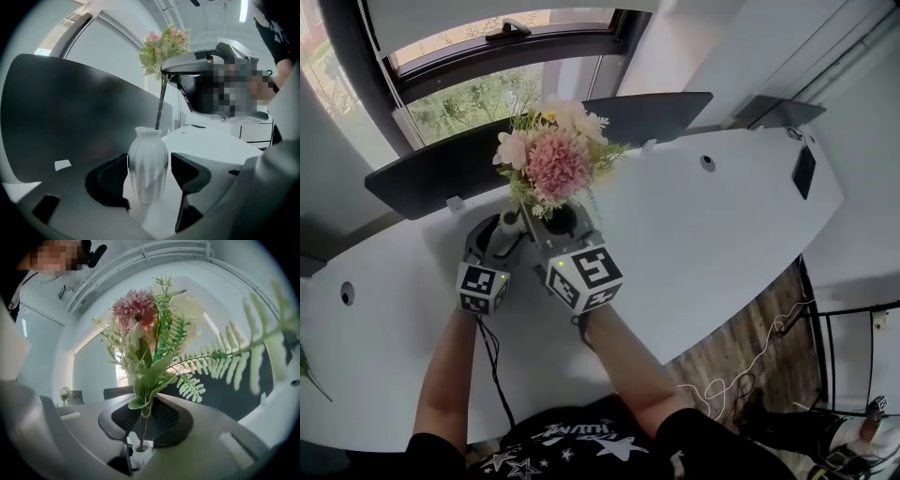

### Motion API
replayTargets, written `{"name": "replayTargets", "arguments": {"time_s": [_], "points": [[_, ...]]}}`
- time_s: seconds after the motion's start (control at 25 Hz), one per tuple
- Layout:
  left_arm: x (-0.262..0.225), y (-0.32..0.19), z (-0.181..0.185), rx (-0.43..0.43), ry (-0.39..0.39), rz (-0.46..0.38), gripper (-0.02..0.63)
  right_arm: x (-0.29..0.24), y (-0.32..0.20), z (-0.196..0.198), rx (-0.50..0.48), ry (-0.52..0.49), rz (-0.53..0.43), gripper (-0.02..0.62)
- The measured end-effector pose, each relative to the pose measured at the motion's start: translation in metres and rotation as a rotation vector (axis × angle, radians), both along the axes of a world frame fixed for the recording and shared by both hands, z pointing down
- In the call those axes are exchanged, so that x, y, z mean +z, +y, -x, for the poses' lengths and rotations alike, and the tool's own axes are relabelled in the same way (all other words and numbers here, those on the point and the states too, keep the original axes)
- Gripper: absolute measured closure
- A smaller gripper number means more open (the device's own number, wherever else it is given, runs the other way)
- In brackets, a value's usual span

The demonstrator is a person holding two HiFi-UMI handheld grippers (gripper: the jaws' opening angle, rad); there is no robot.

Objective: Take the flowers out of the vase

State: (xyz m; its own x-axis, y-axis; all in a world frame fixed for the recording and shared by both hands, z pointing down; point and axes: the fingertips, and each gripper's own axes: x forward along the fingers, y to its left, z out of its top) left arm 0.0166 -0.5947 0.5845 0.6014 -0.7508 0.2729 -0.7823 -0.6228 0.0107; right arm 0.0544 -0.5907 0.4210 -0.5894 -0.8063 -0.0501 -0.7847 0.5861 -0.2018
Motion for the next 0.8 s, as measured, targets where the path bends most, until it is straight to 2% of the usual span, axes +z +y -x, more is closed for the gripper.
{"name": "replayTargets", "arguments": {"time_s": [0.56, 0.8], "points": [[-0.037, 0.028, 0.006, 0.026, 0.022, -0.04, 0.327, -0.066, 0.028, -0.009, 0.086, 0.009, -0.106, 0.529], [-0.065, 0.062, 0.022, 0.035, 0.067, -0.069, 0.327, -0.086, 0.057, -0.012, 0.126, -0.001, -0.114, 0.529]]}}
